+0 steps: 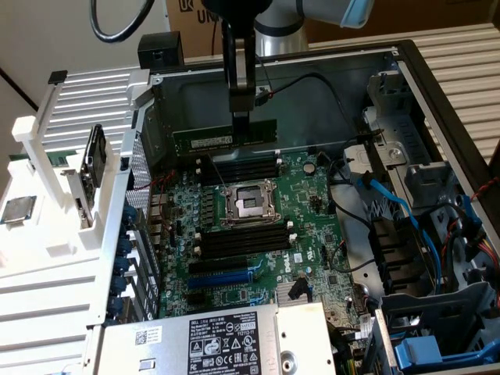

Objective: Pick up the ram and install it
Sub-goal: 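Insert the ram into the slot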

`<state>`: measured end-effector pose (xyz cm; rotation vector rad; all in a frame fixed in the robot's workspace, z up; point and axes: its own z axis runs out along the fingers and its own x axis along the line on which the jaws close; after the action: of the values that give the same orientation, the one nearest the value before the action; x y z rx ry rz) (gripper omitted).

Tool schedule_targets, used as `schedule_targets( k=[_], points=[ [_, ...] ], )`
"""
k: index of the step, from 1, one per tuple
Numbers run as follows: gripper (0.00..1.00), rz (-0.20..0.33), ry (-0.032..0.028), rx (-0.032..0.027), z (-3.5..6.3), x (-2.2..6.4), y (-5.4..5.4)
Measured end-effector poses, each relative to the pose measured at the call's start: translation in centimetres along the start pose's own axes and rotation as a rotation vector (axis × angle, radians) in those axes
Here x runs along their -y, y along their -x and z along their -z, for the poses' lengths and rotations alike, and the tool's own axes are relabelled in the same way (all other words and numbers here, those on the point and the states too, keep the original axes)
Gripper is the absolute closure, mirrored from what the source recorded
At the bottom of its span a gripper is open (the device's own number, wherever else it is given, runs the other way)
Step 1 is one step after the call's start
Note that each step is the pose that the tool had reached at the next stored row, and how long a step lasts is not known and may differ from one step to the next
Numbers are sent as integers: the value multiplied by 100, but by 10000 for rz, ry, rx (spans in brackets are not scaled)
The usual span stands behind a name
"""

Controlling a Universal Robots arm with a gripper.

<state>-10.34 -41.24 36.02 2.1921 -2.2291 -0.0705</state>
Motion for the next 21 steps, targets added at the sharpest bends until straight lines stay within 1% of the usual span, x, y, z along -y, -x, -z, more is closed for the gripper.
schedule_targets(
  k=[2, 3, 4, 5, 7, 8, 10, 11, 12, 15, 19, 20, 21],
  points=[
    [88, -8, -18, -211, -7, -1, 53],
    [88, -9, -32, -289, -10, -1, 80],
    [88, -12, -71, -330, -13, -1, 98],
    [88, -13, -144, -339, -15, -1, 108],
    [88, -16, -335, -341, -20, -8, 109],
    [88, -19, -419, -340, -24, -11, 109],
    [88, -29, -546, -335, -37, -23, 109],
    [88, -32, -589, -337, -46, -32, 109],
    [88, -38, -654, -335, -70, -49, 107],
    [88, -43, -697, -330, -91, -54, 102],
    [88, -45, -699, -328, -92, -54, 101],
    [88, -45, -700, -307, -94, -54, 92],
    [88, -44, -698, -253, -95, -54, 79]
  ],
)
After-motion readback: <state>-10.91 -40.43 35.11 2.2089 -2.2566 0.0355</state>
